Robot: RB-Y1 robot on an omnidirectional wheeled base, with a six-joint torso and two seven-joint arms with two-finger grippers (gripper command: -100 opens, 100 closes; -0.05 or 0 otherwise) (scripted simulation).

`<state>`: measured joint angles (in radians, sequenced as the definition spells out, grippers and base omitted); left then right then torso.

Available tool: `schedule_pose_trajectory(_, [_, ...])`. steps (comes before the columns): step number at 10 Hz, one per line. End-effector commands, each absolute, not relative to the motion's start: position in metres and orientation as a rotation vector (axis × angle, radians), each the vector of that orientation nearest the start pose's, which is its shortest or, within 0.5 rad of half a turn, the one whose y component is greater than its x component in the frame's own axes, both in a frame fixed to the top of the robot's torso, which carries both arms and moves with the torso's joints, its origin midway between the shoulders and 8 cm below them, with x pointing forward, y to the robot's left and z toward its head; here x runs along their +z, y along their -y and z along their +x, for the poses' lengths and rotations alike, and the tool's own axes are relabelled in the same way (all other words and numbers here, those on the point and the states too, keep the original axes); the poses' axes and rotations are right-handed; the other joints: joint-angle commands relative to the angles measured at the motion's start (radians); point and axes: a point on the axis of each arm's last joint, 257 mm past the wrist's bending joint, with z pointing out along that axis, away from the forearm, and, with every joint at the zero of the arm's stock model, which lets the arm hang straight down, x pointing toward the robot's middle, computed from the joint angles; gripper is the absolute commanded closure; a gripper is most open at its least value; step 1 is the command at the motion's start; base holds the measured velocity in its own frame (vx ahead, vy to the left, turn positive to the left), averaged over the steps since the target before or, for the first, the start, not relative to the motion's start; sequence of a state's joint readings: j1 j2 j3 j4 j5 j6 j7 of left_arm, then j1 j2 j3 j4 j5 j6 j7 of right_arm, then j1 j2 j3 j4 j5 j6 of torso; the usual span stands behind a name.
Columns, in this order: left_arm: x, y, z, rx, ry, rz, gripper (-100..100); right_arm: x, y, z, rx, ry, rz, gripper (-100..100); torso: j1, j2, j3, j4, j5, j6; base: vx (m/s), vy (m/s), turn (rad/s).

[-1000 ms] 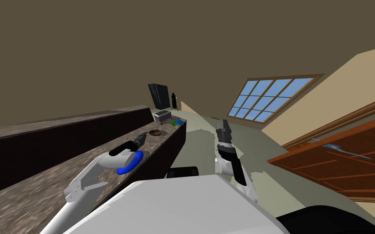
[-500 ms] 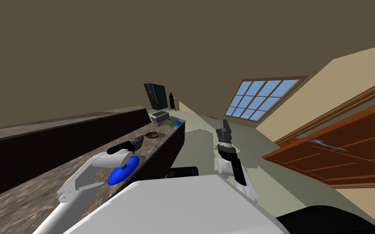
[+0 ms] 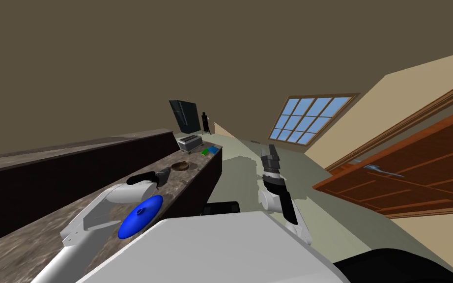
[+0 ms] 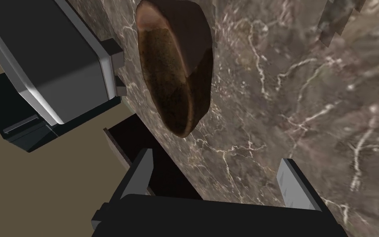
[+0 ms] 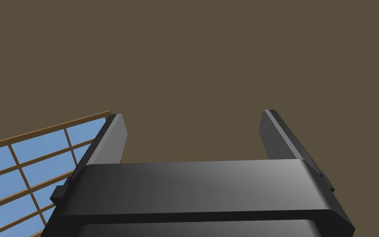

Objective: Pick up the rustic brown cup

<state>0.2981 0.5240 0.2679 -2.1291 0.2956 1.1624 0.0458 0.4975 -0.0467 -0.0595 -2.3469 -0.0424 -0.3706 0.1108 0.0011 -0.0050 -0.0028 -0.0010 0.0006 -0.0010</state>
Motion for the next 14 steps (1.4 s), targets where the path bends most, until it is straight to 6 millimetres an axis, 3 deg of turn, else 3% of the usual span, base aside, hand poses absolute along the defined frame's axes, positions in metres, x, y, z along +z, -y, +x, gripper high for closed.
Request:
schedule_pose_trajectory(1, [-0.277,-0.471,0.357,-0.337,-1.645,-1.766,-100,0.032,0.299,0.348,1.157,-0.691,0.645,0,0.000,0.000,0.000,0.000,0.000,0.000,0.047,0.008,-0.105])
schedule_pose_trajectory(11, [-0.297,-0.488,0.307,-0.176,-1.720,-1.967,-100,0.032,0.299,0.348,1.157,-0.691,0.645,0,0.000,-0.001,0.000,0.000,0.000,0.000,0.055,0.008,-0.074])
schedule_pose_trajectory(14, [-0.299,-0.488,0.302,-0.164,-1.731,-1.986,-100,0.032,0.299,0.348,1.157,-0.691,0.645,0,-0.002,-0.003,-0.002,-0.001,-0.001,0.000,0.073,-0.014,-0.068])
